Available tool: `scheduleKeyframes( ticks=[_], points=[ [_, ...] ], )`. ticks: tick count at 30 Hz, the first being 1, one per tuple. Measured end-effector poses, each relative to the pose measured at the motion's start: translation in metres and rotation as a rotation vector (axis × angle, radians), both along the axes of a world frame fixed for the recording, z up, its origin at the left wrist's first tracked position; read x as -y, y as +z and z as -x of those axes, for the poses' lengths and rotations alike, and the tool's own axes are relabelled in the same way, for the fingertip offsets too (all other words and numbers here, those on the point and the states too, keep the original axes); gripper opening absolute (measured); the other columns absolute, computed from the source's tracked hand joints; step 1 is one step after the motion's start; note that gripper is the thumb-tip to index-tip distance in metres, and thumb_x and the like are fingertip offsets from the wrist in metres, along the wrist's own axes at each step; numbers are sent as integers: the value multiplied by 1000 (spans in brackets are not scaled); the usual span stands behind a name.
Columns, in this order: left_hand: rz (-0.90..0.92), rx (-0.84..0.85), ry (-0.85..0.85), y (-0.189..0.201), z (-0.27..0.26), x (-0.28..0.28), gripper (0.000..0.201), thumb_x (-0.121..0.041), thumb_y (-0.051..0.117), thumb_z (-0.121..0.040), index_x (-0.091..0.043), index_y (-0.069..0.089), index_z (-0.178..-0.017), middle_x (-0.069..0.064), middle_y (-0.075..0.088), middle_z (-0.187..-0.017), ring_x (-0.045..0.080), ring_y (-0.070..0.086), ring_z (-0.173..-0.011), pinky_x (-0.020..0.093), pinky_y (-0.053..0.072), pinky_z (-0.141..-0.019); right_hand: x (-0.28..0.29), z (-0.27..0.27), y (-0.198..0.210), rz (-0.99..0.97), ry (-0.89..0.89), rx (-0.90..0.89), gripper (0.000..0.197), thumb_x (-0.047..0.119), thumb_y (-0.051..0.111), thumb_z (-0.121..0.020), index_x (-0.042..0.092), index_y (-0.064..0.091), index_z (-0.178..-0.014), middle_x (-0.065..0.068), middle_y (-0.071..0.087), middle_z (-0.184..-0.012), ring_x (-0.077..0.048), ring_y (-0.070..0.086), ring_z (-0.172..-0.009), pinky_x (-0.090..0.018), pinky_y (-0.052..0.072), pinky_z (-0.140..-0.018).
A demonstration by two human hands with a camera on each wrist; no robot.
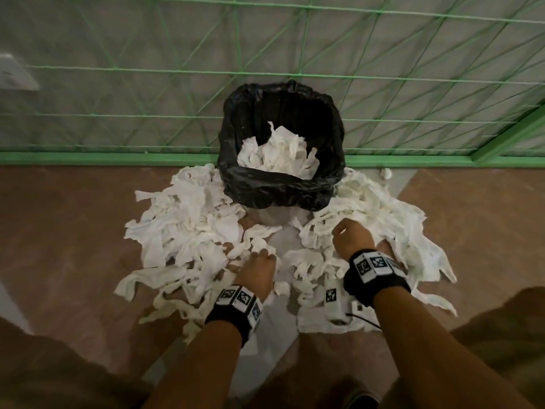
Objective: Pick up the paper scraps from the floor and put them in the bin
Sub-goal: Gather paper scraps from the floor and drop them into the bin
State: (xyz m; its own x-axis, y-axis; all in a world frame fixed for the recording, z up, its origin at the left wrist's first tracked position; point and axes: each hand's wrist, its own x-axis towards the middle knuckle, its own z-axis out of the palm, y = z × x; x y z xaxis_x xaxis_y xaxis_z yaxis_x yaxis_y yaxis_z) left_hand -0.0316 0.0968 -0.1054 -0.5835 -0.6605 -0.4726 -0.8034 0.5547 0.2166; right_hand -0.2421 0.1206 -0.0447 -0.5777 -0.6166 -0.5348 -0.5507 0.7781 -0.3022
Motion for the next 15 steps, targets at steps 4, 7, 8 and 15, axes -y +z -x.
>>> scheduleKeyframes(
  ticks=[4,7,8,15],
  points=[
    [-158,-157,110,42,-8,21,34,-6,46,-91,-3,40,-125,16,54,-123,31,53,-114,38,43,-89,-17,-28,-43,-94,325,23,45,17,56,-85,39,50,-123,-10,40,-129,-35,55,-110,-37,49,-94],
    [-291,-225,55,89,-19,33,32,2,42,-85,-14,46,-112,9,58,-103,25,60,-101,26,46,-75,-23,-48,-63,-154,498,-23,55,26,56,-85,48,38,-131,-7,21,-145,-39,34,-129,-48,41,-105],
    [-313,-247,42,106,-22,38,33,2,41,-85,-17,49,-111,5,56,-98,23,60,-95,19,44,-68,-24,-53,-67,-171,521,3,54,26,57,-85,47,38,-131,-5,19,-146,-40,30,-131,-50,40,-105],
    [-3,-463,139,244,-16,80,35,-34,37,-102,-18,51,-74,-3,50,-69,19,51,-66,29,33,-56,-12,-58,-65,-119,554,-77,46,6,54,-84,12,49,-129,-10,33,-139,-34,43,-122,-36,42,-101]
  ],
)
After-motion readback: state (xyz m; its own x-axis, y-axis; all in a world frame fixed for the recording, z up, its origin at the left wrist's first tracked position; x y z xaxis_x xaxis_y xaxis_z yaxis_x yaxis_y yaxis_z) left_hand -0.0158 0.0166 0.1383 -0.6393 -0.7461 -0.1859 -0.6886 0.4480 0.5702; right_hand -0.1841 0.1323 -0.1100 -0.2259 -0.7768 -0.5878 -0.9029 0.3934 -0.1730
